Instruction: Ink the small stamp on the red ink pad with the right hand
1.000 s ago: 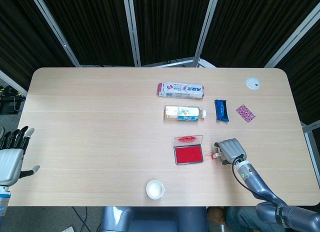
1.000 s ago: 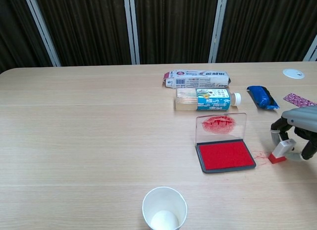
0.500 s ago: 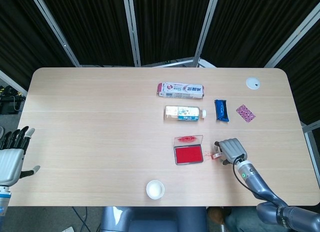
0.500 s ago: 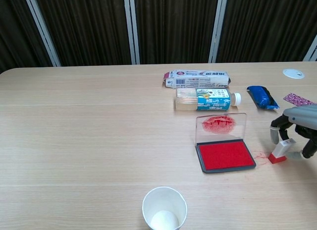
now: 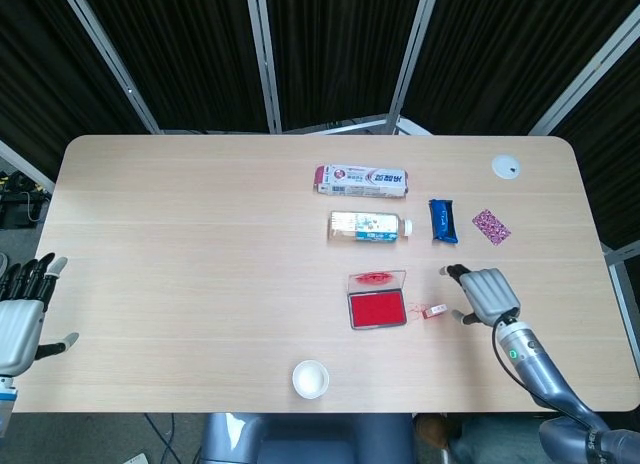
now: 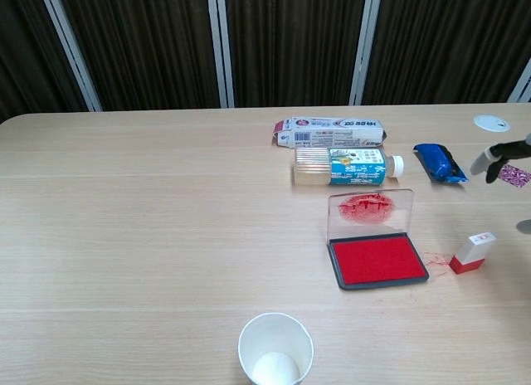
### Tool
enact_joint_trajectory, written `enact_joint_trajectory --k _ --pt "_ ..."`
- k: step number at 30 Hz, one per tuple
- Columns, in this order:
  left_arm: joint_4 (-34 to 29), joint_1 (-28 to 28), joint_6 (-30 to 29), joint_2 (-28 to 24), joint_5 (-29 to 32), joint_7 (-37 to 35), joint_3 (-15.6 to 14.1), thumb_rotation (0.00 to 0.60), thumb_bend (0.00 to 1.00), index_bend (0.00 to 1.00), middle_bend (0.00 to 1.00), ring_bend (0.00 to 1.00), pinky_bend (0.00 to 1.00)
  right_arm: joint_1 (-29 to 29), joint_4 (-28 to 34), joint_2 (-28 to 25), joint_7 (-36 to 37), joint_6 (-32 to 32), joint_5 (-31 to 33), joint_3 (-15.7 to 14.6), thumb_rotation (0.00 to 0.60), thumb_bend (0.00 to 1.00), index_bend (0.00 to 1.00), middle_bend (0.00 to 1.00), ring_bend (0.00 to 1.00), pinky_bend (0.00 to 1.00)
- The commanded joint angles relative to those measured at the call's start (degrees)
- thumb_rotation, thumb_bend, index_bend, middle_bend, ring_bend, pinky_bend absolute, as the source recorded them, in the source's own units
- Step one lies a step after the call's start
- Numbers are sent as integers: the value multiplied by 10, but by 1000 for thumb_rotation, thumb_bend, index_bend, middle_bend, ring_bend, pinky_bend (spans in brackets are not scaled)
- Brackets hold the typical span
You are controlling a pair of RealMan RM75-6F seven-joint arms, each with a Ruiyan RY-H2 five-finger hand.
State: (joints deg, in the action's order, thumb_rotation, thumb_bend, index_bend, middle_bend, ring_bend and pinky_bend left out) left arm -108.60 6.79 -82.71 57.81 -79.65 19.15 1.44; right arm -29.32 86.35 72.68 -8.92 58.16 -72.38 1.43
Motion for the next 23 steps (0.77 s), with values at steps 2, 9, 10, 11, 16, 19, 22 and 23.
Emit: enact_joint_trajectory --k 2,9,10,11,16,19,22,23 --pt "-5 -7 -12 -11 -20 -18 -6 600 0 0 0 0 0 47 52 -55 35 78 -37 -4 600 87 178 222 814 951" --pt "-2 -15 -27 -21 -49 -49 -10 600 0 0 0 0 0 130 100 -109 110 215 -96 -18 600 0 54 36 163 212" --pt "0 -16 -29 -22 -52 -54 -10 600 0 0 0 0 0 139 103 -113 117 230 -104 -22 600 0 23 9 69 102" --pt "3 -16 -31 -22 -56 -59 -9 600 0 0 0 0 0 149 106 -117 124 243 -111 -25 600 0 9 1 27 53" --pt "28 -18 -44 -19 -77 -94 -8 600 0 0 0 0 0 183 102 -127 114 287 -144 -41 600 0 0 0 0 0" --pt "33 -21 -48 -22 -80 -110 -8 600 0 0 0 0 0 198 99 -124 96 307 -158 -44 600 0 0 0 0 0" --pt "33 -23 -48 -27 -80 -119 -8 600 0 0 0 0 0 208 94 -117 86 322 -167 -43 600 0 0 0 0 0" --pt "33 -23 -47 -28 -79 -122 -8 600 0 0 0 0 0 211 92 -114 85 326 -169 -42 600 0 0 0 0 0"
